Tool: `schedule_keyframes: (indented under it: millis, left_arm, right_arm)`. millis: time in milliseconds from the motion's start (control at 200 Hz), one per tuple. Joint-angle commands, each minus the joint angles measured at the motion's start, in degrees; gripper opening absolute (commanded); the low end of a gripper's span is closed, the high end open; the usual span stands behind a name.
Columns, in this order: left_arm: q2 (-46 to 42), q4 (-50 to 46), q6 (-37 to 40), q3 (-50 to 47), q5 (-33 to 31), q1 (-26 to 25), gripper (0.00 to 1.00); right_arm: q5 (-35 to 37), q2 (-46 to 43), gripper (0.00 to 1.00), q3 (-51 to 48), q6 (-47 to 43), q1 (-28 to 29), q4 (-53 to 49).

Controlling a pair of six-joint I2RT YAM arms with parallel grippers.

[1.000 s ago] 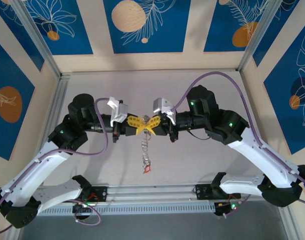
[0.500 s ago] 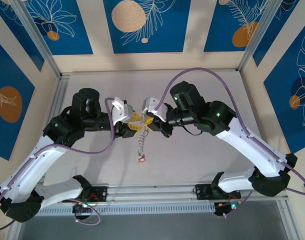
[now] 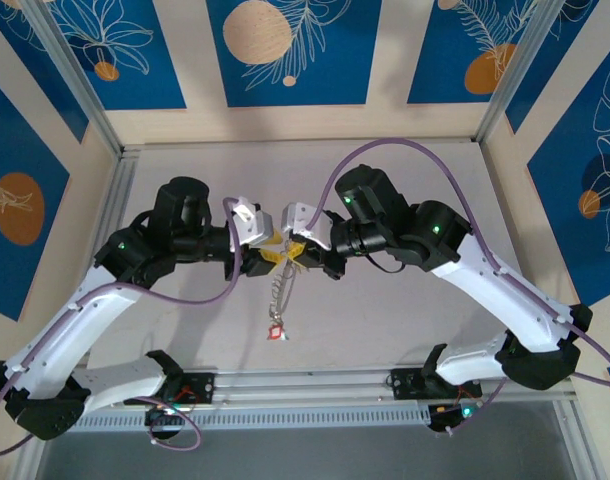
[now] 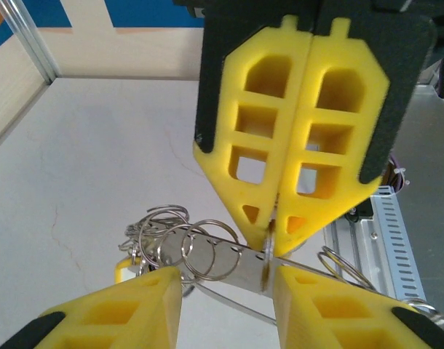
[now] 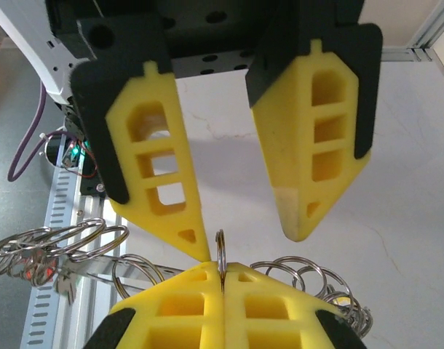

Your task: Put the keys on the keyring

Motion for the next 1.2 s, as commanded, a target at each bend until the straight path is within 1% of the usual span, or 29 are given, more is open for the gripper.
schedule_keyframes:
  millis: [0, 70, 100, 115, 130, 165, 300, 365, 410, 530, 600, 805, 890, 925, 1010, 1195]
  left_arm:
    - [0.58, -0.33, 1.20, -0.28, 1.22, -0.43, 0.36]
    - [1.06, -0.36, 1.35, -0.36, 1.49, -0.65, 0.30]
    - [1.18, -0.28, 1.43, -0.37, 1.60, -0.59, 0.25]
    - [1.19, -0.15, 1.45, -0.49, 1.81, -0.65, 0.22]
    - [1.20, -0.06, 1.47, -0.46, 2.04, -0.65, 0.16]
    - [1.20, 0.20, 1.43, -0.54, 2.79, -0.60, 0.00]
    - [0.46, 2.20, 0.37, -1.45, 6.09, -0.59, 0.00]
    - [-1.06, 4.35, -0.43, -2.79, 6.36, -0.61, 0.00]
    - [-1.96, 6.00, -1.36, -3.56, 6.58, -0.42, 0.00]
    - [-3.27, 8.85, -3.39, -4.87, 8.10, 0.12, 0.00]
    - [-3.66, 9.92, -4.00, -5.22, 8.35, 0.15, 0.00]
    - [-4.69, 12.30, -5.42, -5.91, 9.44, 0.39, 0.00]
    - [-4.96, 12.55, -5.51, -6.14, 9.62, 0.48, 0.00]
    - [-5.08, 12.58, -5.53, -6.20, 9.69, 0.53, 0.00]
    - [-5.46, 12.82, -5.71, -6.37, 10.07, 0.60, 0.00]
    - [-5.70, 12.37, -5.61, -6.29, 10.62, 0.59, 0.00]
  right_arm:
    - [-1.93, 0.14, 0.00, 2.32, -0.84, 0.44, 1.18]
    - [-2.42, 0.00, 0.00, 2.23, -0.83, 0.40, 1.68]
    - [-2.70, 0.01, 0.00, 2.11, -0.78, 0.44, 1.91]
    - [-2.80, 0.01, 0.00, 2.17, -0.78, 0.47, 2.02]
    - [-2.81, 0.01, 0.00, 2.10, -0.74, 0.38, 2.06]
    - [-2.81, 0.09, 0.00, 2.13, -0.70, 0.38, 2.15]
    - [-3.06, 0.70, 0.00, 2.27, -0.15, 0.02, 1.70]
    - [-3.51, 0.40, 0.11, 1.89, 0.72, -0.55, 1.93]
    - [-3.63, -0.01, 0.17, 1.15, 1.56, -0.84, 2.19]
    - [-4.92, -2.35, 0.28, -2.22, 4.56, -2.15, 4.39]
    - [-7.12, -3.78, 0.31, -4.01, 6.91, -3.13, 5.74]
    - [-10.38, -7.07, 0.31, -8.78, 12.00, -5.16, 7.82]
    - [-13.30, -8.34, 0.31, -10.60, 13.80, -6.16, 9.07]
    - [-14.40, -8.77, 0.30, -11.18, 14.35, -6.39, 9.76]
    - [-15.33, -9.15, 0.22, -11.83, 14.80, -6.59, 10.69]
    - [-16.67, -8.76, 0.14, -12.06, 14.98, -6.93, 11.69]
